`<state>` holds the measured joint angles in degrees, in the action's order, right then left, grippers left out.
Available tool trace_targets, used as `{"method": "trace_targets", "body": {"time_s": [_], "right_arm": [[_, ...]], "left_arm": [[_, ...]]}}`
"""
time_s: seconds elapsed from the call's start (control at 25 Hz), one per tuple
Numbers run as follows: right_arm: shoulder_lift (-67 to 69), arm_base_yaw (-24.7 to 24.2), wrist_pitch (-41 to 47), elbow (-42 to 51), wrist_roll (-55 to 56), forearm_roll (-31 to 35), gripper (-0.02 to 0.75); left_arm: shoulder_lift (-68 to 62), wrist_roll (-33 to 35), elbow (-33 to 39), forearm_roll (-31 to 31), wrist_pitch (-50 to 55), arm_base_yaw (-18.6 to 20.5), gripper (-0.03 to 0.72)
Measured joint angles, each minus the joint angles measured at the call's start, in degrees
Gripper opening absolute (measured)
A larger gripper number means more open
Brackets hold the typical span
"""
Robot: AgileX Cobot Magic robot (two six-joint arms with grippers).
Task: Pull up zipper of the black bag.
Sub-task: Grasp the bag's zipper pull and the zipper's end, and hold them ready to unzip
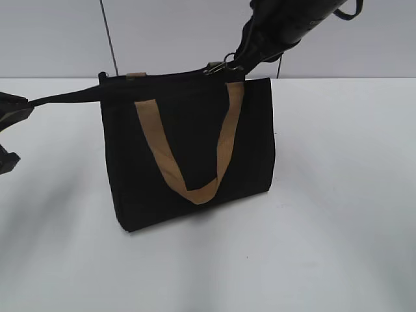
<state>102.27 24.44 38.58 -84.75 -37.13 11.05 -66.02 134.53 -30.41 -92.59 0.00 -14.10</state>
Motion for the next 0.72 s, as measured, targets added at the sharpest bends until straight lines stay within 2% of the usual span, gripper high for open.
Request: {"method": "trace_targets", "body": {"time_s": [0.28, 0.72], "right_arm": [[-0.71, -3.16, 1.53, 0.0, 0.32, 0.73, -0.001], [-0.82, -3.22, 2.12, 0.0, 0.38, -2.25, -0.001]], "left_arm": [[0.0, 0.0, 0.0, -0.11, 0.74, -0.08, 0.022], [0.05, 0.0, 0.0, -0.11, 1.13, -0.08, 0.022]]}}
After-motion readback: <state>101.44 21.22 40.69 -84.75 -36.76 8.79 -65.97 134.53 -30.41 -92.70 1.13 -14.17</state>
